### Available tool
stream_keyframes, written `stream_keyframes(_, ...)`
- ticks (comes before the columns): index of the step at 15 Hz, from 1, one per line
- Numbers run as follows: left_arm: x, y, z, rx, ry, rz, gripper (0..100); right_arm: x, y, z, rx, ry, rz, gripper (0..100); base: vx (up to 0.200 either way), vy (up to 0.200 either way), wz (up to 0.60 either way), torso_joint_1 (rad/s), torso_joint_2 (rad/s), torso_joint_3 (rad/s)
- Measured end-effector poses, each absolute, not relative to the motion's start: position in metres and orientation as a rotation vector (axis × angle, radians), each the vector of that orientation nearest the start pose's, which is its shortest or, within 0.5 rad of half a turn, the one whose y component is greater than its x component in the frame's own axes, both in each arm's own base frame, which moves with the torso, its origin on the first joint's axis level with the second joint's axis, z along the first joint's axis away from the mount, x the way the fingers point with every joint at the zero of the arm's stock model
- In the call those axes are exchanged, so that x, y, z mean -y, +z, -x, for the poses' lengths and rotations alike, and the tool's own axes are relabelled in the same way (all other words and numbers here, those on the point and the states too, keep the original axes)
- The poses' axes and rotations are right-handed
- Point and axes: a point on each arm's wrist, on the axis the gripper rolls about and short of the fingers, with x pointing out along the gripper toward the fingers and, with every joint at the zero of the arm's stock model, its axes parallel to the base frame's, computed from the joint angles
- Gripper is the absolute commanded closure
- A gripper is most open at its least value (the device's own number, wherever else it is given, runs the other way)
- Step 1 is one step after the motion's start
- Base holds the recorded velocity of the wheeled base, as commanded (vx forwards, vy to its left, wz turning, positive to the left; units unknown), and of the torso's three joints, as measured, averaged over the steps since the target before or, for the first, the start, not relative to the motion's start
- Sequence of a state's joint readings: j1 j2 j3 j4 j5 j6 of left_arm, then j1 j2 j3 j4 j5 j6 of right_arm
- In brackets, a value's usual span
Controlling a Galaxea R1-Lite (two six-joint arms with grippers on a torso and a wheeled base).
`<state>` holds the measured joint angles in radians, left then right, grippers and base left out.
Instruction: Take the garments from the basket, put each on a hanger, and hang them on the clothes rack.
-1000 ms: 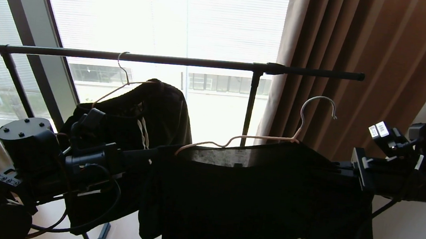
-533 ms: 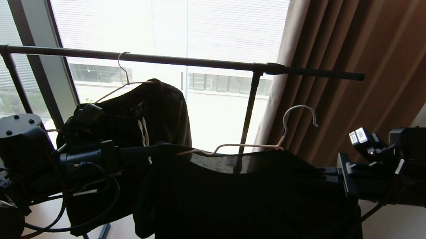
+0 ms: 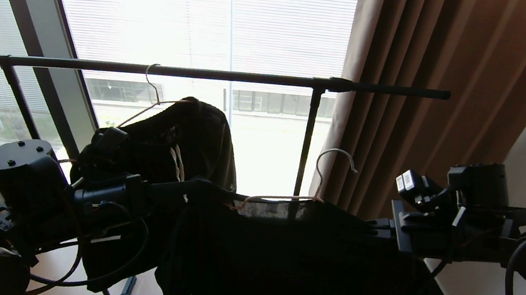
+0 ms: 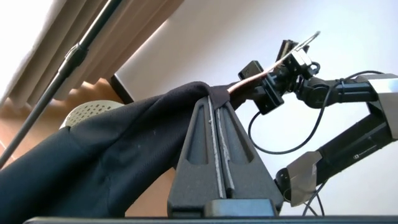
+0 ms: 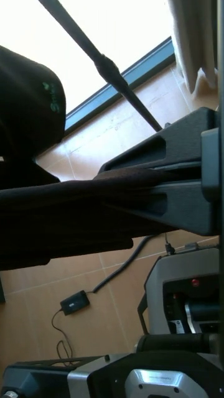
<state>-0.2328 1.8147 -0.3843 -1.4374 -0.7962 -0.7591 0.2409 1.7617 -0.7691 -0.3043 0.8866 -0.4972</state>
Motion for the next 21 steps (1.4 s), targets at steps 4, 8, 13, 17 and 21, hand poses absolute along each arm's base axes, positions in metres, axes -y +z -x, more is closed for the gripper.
stream_keyframes(4,0.088,0.135,-0.254,-0.513,-0.974,0.642,100,-0.098,0.127,-0.272,-0.431,1.25,0.174,100,0.0,0.0,0.0,0.0,0.0,0.0)
stream_keyframes(8,0.097,0.165,-0.25,-0.469,-1.027,0.573,100,-0.106,0.126,-0.267,-0.439,1.28,0.173,100,0.0,0.0,0.0,0.0,0.0,0.0)
stream_keyframes(13,0.11,0.181,-0.243,-0.582,-1.049,0.534,100,-0.112,0.128,-0.267,-0.436,1.286,0.152,100,0.0,0.0,0.0,0.0,0.0,0.0)
stream_keyframes(17,0.127,0.219,-0.237,-0.612,-1.07,0.446,100,-0.118,0.128,-0.265,-0.455,1.297,0.127,100,0.0,0.0,0.0,0.0,0.0,0.0)
stream_keyframes(21,0.136,0.247,-0.241,-0.588,-1.022,0.411,100,-0.121,0.129,-0.261,-0.402,1.307,0.135,100,0.0,0.0,0.0,0.0,0.0,0.0)
